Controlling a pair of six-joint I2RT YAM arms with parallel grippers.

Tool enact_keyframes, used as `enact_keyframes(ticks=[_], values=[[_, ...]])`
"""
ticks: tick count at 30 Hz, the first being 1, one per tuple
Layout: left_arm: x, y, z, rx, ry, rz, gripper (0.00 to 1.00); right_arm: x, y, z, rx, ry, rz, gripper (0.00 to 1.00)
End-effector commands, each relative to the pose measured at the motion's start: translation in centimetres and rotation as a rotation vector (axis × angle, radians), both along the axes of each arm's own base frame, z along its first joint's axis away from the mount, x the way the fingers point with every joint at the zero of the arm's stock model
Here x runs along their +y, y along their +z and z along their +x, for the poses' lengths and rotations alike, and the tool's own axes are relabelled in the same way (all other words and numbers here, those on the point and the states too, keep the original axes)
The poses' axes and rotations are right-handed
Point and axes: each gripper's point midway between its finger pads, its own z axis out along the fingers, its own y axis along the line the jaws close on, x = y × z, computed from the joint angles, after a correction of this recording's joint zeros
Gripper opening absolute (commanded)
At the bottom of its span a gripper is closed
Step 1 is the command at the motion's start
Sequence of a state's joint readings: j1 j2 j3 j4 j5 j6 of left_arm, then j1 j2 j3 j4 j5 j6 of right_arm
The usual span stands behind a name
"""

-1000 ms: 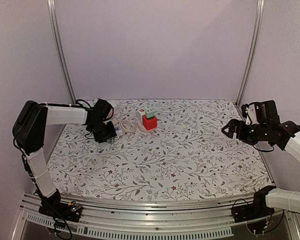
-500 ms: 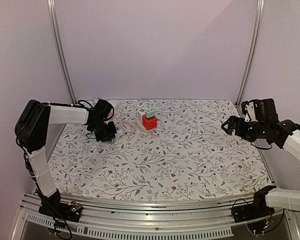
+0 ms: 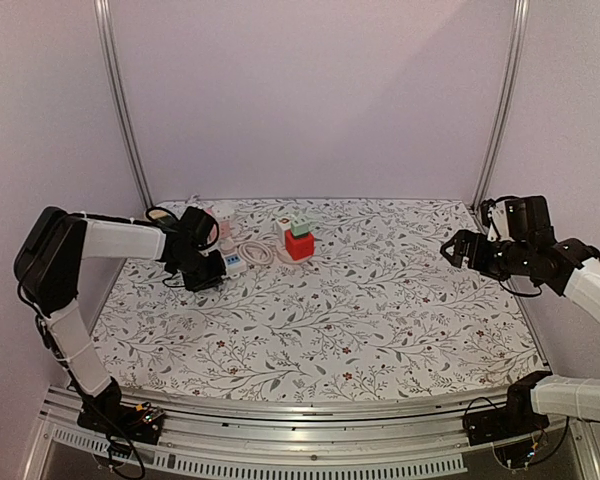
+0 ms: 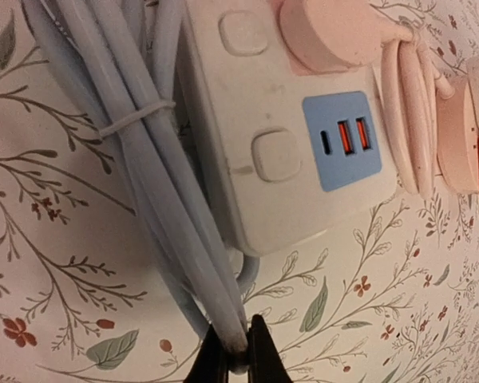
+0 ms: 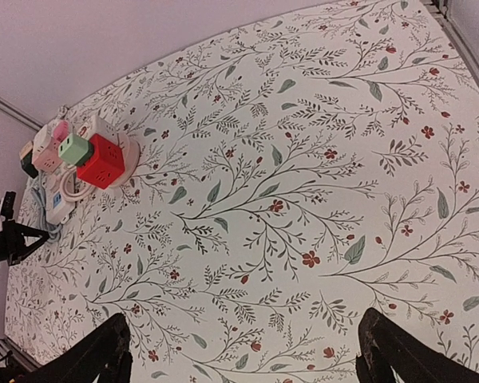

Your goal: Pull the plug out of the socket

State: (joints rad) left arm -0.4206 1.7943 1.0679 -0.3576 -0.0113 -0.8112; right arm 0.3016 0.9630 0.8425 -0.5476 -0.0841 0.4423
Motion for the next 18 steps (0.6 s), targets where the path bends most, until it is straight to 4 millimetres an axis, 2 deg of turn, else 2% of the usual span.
enact_keyframes(ticks=[1,7,11,18], values=[[-0.7,0.6,-1.3,-0.002,-0.067,-0.039,0.0,0.8,0.7,0.5,-0.04,0.045,-0.023,0.98],[-1.8,1.6,-3.2,-0.011,-0.151,-0.099,0.0,1.5,1.5,0.6,-0.055,0.072,-0.025,0.98],[-2.0,2.7,-5.1,-0.019,-0.211,-0.102,0.0,2.4,1.5,0.3,-0.057,0.088,-0.032,0.98],[-2.8,3.1,-8.7,-0.023,-0.316,-0.102,0.0,4.5,1.6,-0.5,-0.05,0.121,-0.013,0.96]])
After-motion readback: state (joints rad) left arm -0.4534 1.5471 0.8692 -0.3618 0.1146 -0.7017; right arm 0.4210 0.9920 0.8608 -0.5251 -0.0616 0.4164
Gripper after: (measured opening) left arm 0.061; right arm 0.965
